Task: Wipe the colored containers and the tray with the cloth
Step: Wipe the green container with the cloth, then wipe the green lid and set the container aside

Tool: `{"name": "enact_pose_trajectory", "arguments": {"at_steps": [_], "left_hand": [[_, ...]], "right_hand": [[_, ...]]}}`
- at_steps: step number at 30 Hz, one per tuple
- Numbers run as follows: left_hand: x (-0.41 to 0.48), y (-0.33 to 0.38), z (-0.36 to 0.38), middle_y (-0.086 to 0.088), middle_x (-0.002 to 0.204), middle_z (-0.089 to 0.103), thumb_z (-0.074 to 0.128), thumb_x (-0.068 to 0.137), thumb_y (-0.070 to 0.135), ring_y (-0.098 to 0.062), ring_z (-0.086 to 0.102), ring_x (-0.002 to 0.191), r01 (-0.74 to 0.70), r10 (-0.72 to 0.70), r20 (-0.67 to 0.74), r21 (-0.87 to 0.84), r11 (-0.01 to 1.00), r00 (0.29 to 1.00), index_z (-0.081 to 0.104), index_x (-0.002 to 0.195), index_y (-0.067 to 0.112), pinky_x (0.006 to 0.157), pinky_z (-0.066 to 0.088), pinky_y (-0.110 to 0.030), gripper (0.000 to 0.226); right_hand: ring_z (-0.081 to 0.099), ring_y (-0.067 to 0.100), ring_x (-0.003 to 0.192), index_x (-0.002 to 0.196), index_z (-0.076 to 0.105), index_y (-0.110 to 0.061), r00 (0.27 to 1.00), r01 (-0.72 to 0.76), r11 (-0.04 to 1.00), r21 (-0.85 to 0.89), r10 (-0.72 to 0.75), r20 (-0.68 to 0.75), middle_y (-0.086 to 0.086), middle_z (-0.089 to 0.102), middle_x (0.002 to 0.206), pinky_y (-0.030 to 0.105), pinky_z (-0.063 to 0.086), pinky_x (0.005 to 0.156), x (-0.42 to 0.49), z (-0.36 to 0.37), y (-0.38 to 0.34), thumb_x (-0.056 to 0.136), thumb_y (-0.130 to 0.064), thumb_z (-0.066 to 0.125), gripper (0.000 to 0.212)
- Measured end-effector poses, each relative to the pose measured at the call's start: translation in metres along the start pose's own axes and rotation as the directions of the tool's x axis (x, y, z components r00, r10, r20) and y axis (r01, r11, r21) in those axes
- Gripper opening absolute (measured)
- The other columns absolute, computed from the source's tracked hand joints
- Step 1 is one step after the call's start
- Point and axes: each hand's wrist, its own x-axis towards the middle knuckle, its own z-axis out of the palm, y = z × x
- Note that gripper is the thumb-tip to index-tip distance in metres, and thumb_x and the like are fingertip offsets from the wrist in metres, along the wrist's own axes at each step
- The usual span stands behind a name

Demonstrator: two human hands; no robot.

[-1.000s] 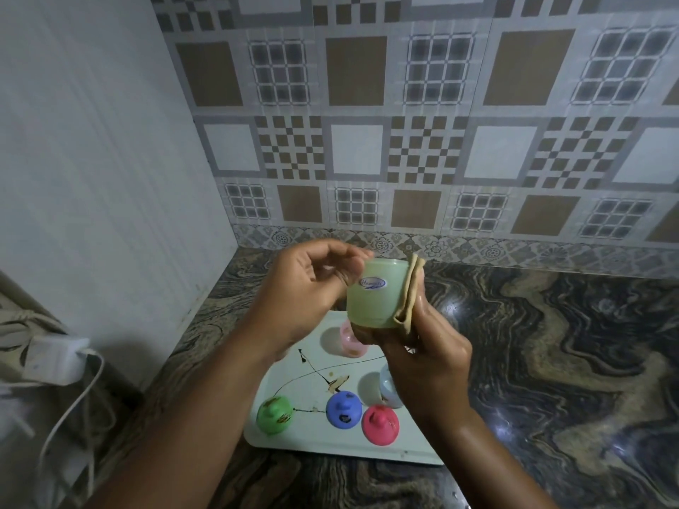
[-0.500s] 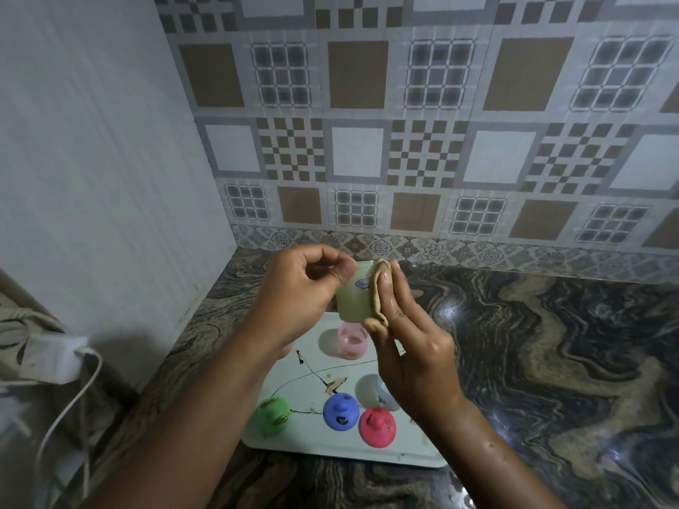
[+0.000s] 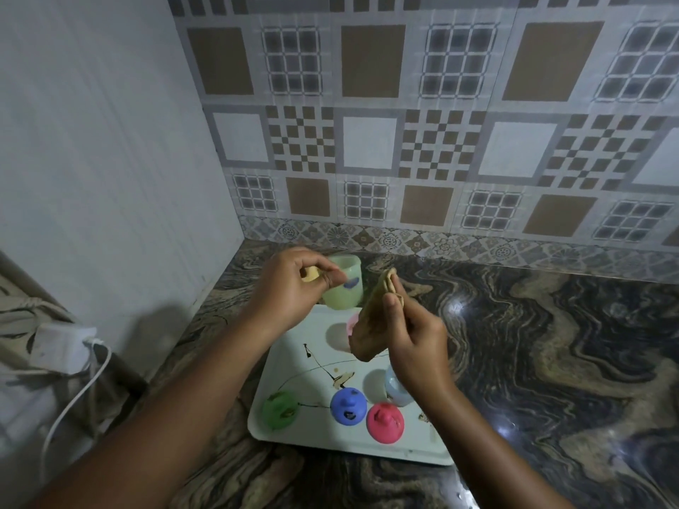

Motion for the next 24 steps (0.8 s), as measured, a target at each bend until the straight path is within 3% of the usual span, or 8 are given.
{"name": "enact_pose_trajectory", "arguments": {"at_steps": [3, 6, 8, 11, 15, 19, 22, 24], "left_hand": [[0.008, -0.019, 0.006, 0.011, 0.081, 0.063, 0.083, 0.077, 0.028, 0.006, 0.055, 0.070, -0.016, 0.017, -0.001, 0.089, 0.996, 1.000, 0.078, 0.083, 0.021, 0.064, 0.040, -0.011, 0.011], [0.019, -0.038, 0.015, 0.009, 0.085, 0.065, 0.081, 0.080, 0.024, 0.003, 0.055, 0.071, 0.010, -0.012, 0.010, 0.166, 0.986, 1.000, 0.078, 0.089, 0.016, 0.063, 0.039, -0.008, 0.012], [0.030, -0.051, 0.021, 0.004, 0.090, 0.069, 0.078, 0.083, 0.021, 0.001, 0.057, 0.073, 0.034, -0.040, 0.028, 0.201, 0.979, 0.999, 0.078, 0.094, 0.013, 0.066, 0.042, -0.009, 0.014], [0.047, -0.067, 0.032, -0.003, 0.092, 0.075, 0.076, 0.086, 0.016, -0.008, 0.063, 0.077, 0.037, -0.047, 0.040, 0.234, 0.971, 0.998, 0.078, 0.096, 0.008, 0.074, 0.050, -0.020, 0.013], [0.072, -0.096, 0.052, -0.005, 0.093, 0.077, 0.070, 0.088, 0.015, -0.019, 0.070, 0.082, 0.043, -0.079, 0.094, 0.337, 0.940, 0.992, 0.078, 0.096, 0.010, 0.077, 0.056, -0.030, 0.012], [0.090, -0.125, 0.072, -0.007, 0.087, 0.076, 0.065, 0.087, 0.017, -0.025, 0.070, 0.077, 0.045, -0.114, 0.125, 0.458, 0.888, 0.986, 0.078, 0.092, 0.013, 0.071, 0.058, -0.039, 0.015], [0.097, -0.133, 0.084, -0.010, 0.085, 0.074, 0.061, 0.087, 0.013, -0.029, 0.069, 0.077, 0.055, -0.142, 0.134, 0.505, 0.861, 0.981, 0.077, 0.092, 0.012, 0.070, 0.058, -0.039, 0.016], [0.101, -0.137, 0.091, -0.012, 0.084, 0.073, 0.059, 0.088, 0.013, -0.031, 0.068, 0.078, 0.053, -0.151, 0.148, 0.521, 0.852, 0.977, 0.076, 0.091, 0.011, 0.069, 0.057, -0.039, 0.017]], "right_hand": [[0.065, -0.011, 0.079, 0.106, 0.076, -0.011, 0.998, -0.070, 0.998, 0.006, 0.070, -0.002, -0.006, 0.072, 0.122, 0.025, 0.049, 0.062, 0.024, 0.009, 0.002, 0.102, -0.037, 0.053, 0.035], [0.054, -0.004, 0.053, 0.080, 0.070, -0.007, 0.990, -0.139, 0.990, -0.011, 0.139, -0.005, -0.016, 0.066, 0.065, 0.018, 0.040, 0.053, 0.052, 0.024, 0.008, 0.103, -0.037, 0.052, 0.042], [0.056, 0.002, 0.051, 0.075, 0.068, -0.008, 0.983, -0.183, 0.982, -0.038, 0.183, -0.001, -0.008, 0.063, 0.055, 0.026, 0.044, 0.053, 0.071, 0.035, 0.013, 0.102, -0.042, 0.052, 0.046], [0.061, 0.004, 0.049, 0.079, 0.066, -0.005, 0.973, -0.223, 0.972, -0.072, 0.226, 0.040, 0.012, 0.067, 0.062, 0.019, 0.047, 0.051, 0.095, 0.050, 0.021, 0.103, -0.044, 0.049, 0.049], [0.061, -0.001, 0.054, 0.094, 0.073, -0.005, 0.973, -0.224, 0.964, -0.142, 0.228, 0.016, 0.003, 0.066, 0.060, 0.023, 0.053, 0.061, 0.125, 0.073, 0.046, 0.102, -0.043, 0.050, 0.045], [0.050, -0.001, 0.048, 0.087, 0.057, -0.017, 0.980, -0.181, 0.956, -0.231, 0.195, 0.036, 0.010, 0.066, 0.062, 0.023, 0.037, 0.053, 0.144, 0.089, 0.070, 0.103, -0.039, 0.052, 0.027], [0.053, 0.003, 0.052, 0.090, 0.066, -0.006, 0.975, -0.184, 0.938, -0.295, 0.213, 0.069, 0.007, 0.069, 0.067, 0.024, 0.036, 0.057, 0.152, 0.095, 0.088, 0.103, -0.041, 0.051, 0.040], [0.064, 0.010, 0.066, 0.094, 0.070, 0.002, 0.970, -0.189, 0.929, -0.319, 0.227, 0.086, 0.013, 0.076, 0.091, 0.022, 0.038, 0.063, 0.155, 0.098, 0.100, 0.103, -0.041, 0.050, 0.048]]}}
